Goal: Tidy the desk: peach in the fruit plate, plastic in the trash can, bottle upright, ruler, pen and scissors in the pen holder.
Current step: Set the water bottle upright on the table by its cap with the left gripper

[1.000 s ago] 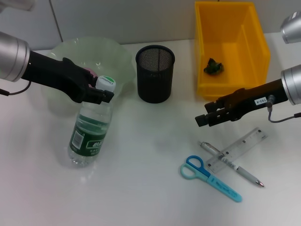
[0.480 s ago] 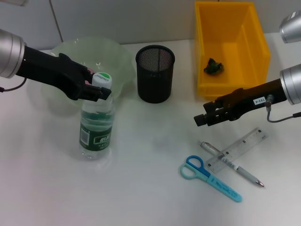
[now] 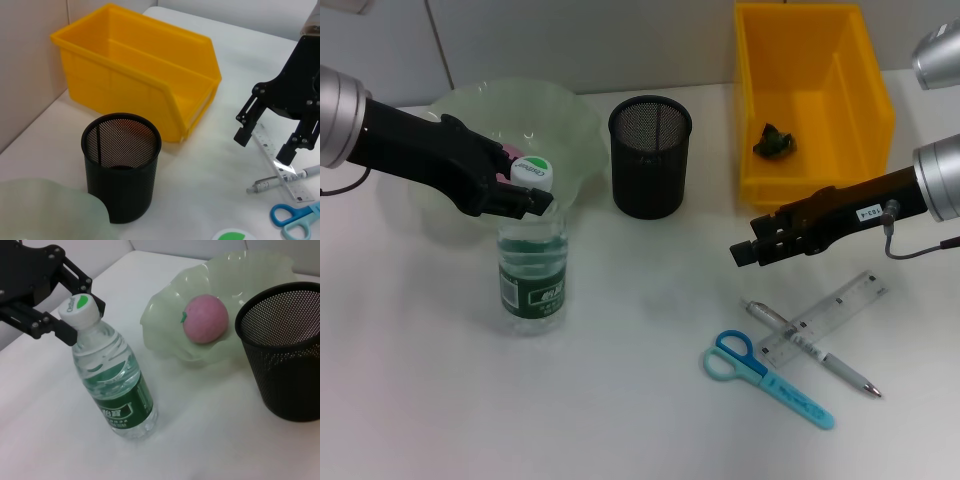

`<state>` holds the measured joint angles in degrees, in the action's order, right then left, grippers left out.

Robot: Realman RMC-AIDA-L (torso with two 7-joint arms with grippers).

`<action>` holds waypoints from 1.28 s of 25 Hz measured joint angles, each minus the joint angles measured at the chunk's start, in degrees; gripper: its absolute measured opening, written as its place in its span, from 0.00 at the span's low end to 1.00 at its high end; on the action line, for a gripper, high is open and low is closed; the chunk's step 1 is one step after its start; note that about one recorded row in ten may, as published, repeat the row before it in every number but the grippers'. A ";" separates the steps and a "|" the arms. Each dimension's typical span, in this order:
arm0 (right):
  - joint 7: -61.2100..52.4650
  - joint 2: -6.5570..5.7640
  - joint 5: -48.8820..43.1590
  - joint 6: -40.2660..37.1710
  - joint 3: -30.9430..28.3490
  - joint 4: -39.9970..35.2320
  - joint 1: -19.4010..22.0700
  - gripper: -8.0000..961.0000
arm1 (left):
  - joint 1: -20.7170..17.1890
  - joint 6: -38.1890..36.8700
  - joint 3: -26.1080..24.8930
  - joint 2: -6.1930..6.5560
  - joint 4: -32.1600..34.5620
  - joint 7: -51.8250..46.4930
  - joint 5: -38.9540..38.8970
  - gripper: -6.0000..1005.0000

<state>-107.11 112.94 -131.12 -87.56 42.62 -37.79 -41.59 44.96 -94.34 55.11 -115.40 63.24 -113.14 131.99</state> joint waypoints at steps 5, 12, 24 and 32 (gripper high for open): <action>-0.10 0.00 0.00 0.27 0.00 -0.02 0.00 0.76 | -0.37 -1.00 -0.74 -0.09 1.26 0.46 -0.11 0.45; -0.11 0.00 0.00 0.39 0.00 0.00 0.02 0.76 | -0.71 -1.94 -2.27 0.03 1.55 1.79 -1.04 0.45; -0.11 0.01 0.00 0.47 0.00 0.00 0.02 0.76 | -1.93 -4.30 -5.31 0.56 3.14 6.21 -1.39 0.45; -0.11 0.09 0.09 0.47 0.00 -0.23 0.01 0.76 | -2.97 -5.29 -7.25 2.51 2.77 9.52 -1.44 0.45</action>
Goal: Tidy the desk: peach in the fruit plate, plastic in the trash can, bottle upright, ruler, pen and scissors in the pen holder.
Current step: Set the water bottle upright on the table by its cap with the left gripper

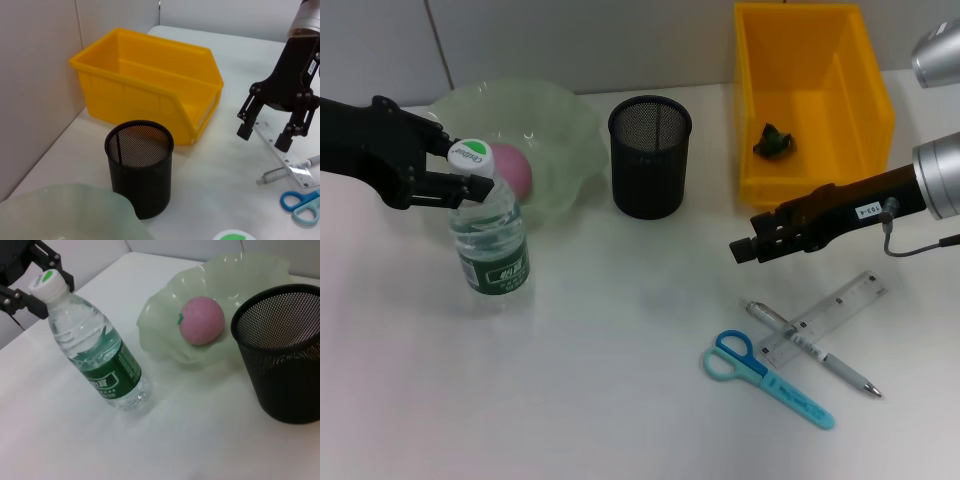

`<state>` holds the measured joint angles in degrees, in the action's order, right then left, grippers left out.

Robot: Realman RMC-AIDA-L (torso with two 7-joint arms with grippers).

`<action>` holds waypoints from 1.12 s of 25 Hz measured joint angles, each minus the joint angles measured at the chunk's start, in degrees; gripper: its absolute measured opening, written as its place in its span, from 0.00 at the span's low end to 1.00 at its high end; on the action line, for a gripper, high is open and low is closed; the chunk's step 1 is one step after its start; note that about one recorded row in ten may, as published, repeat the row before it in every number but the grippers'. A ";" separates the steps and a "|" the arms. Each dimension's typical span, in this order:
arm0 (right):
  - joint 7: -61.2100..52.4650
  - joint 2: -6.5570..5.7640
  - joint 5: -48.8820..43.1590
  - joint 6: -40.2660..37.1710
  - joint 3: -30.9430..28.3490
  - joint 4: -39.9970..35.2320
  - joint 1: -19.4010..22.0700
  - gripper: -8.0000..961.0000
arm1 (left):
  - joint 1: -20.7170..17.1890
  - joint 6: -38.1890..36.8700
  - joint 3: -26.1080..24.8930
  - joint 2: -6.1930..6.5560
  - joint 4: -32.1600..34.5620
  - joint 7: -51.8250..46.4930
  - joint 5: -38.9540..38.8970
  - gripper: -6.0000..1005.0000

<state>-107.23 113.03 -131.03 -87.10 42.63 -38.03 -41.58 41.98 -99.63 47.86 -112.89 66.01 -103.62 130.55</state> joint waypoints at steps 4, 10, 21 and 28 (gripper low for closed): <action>0.00 -0.02 1.04 0.00 0.00 -0.12 -0.03 0.76 | -0.33 -0.29 -0.24 0.26 0.05 0.76 -0.02 0.45; 0.00 -0.04 1.19 0.00 0.00 -0.06 0.07 0.76 | -0.87 -0.38 -0.95 0.76 0.15 1.06 0.22 0.45; 0.00 -0.09 1.22 0.00 0.00 -0.15 0.27 0.76 | -1.97 -0.03 -4.03 1.86 0.34 0.56 0.41 0.45; 0.09 -0.09 1.22 0.00 0.00 -0.20 0.35 0.76 | -2.26 0.75 -4.71 2.29 0.35 0.39 0.64 0.45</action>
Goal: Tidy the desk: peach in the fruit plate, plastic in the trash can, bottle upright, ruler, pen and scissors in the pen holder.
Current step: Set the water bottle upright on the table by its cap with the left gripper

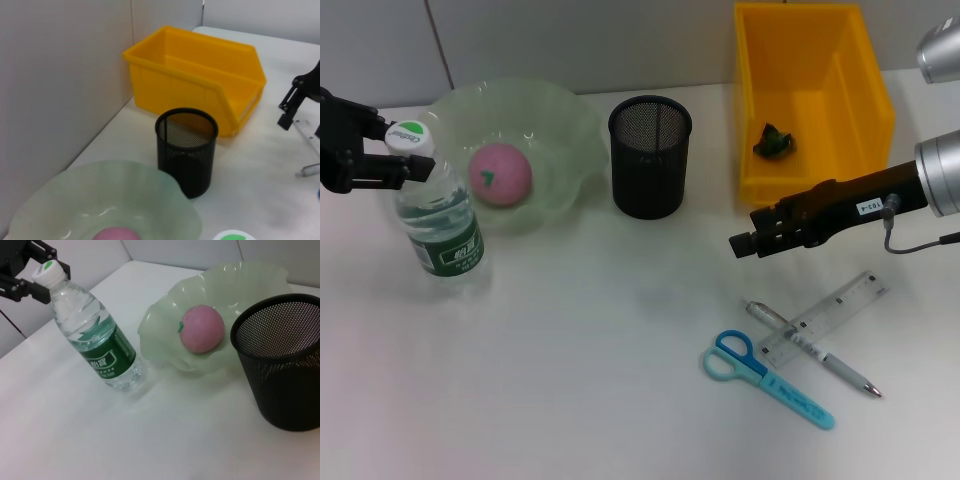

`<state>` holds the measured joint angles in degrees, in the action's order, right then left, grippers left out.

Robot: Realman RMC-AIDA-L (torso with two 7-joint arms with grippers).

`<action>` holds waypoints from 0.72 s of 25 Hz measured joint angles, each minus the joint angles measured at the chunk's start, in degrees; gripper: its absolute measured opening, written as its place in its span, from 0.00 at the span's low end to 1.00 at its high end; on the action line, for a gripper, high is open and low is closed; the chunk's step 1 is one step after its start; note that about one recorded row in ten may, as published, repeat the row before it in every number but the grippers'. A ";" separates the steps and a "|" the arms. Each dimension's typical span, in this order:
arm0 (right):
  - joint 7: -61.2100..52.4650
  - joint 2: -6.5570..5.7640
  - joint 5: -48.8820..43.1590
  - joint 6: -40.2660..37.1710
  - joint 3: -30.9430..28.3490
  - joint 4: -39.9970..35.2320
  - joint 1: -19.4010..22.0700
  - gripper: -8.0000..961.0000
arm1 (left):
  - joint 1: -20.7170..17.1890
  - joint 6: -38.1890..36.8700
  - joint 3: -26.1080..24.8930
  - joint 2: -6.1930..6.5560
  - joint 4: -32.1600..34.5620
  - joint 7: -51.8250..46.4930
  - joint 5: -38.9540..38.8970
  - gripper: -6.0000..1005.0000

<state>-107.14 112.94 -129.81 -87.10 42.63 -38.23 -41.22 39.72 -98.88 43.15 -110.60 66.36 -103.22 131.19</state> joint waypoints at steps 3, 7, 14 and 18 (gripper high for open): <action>0.13 0.00 0.00 0.00 0.00 0.02 0.00 0.76 | -0.20 1.16 -0.13 0.01 0.00 -0.03 0.91 0.45; 0.20 0.00 0.00 0.00 0.00 0.01 0.01 0.76 | -0.59 2.64 -0.36 0.04 -0.10 -0.19 1.41 0.46; 0.27 -0.14 -0.01 0.00 0.00 -0.02 -0.29 0.76 | -0.99 3.15 -0.44 0.04 -0.40 -0.87 1.44 0.46; 0.25 -0.17 0.00 0.00 0.00 -0.02 -0.33 0.76 | -1.00 3.44 -0.44 0.03 -0.52 -0.90 1.44 0.47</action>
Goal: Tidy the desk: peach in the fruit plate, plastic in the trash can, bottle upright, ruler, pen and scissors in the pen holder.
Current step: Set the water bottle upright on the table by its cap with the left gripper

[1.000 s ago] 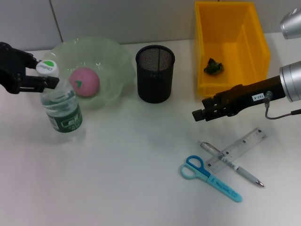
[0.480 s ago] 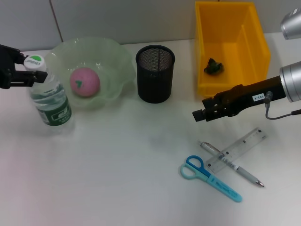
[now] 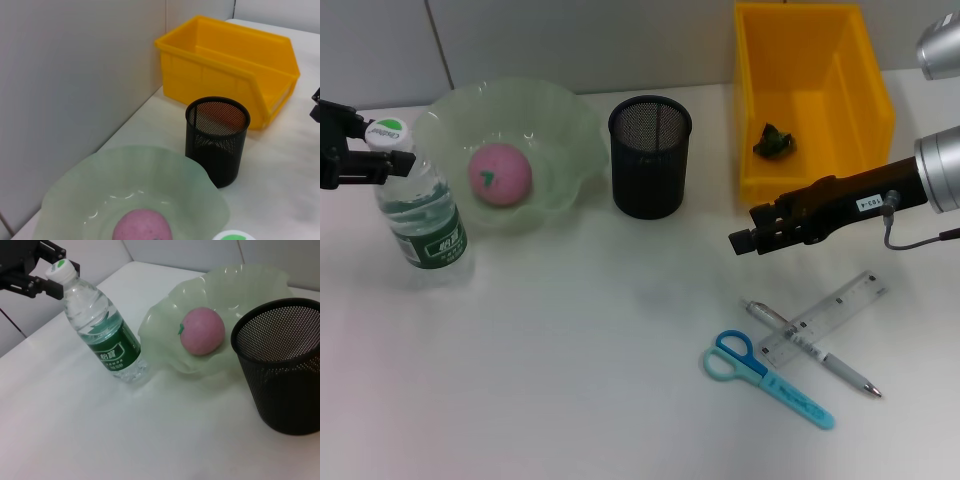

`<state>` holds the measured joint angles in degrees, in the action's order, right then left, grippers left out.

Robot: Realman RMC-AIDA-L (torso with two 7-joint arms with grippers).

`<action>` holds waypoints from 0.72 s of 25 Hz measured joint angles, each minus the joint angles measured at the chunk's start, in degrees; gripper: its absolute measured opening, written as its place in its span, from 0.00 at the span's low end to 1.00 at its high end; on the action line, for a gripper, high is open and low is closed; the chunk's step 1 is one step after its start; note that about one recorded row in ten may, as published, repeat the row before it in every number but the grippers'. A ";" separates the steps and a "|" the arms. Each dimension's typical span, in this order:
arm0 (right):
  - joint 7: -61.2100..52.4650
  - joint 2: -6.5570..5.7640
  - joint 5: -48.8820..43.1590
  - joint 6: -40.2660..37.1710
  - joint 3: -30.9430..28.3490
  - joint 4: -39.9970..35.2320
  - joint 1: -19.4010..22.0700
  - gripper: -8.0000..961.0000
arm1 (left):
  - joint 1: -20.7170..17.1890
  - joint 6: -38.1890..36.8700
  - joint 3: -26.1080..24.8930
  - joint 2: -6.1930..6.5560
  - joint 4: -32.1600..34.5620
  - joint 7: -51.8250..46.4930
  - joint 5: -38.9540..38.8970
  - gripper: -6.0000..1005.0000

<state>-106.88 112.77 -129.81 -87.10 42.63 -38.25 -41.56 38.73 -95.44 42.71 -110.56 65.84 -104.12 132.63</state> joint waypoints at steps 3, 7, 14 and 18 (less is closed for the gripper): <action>-0.08 -0.01 0.00 0.00 0.00 0.07 -0.02 0.76 | -0.08 0.28 0.00 0.00 -0.14 -0.02 0.00 0.47; -0.22 -0.01 0.00 0.00 0.00 0.12 -0.02 0.76 | -0.16 0.42 0.00 0.00 -0.57 -0.03 0.00 0.48; -0.30 0.02 0.00 -0.07 0.00 0.27 -0.03 0.76 | -0.23 1.09 0.01 0.00 -1.39 -0.03 0.00 0.48; -0.31 0.05 0.00 -0.08 0.00 0.29 -0.13 0.75 | -0.23 1.56 0.01 0.11 -2.10 -0.03 0.00 0.49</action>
<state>-107.20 112.82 -129.81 -87.19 42.63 -37.96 -41.68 38.49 -93.88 42.72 -110.45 63.73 -104.15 132.63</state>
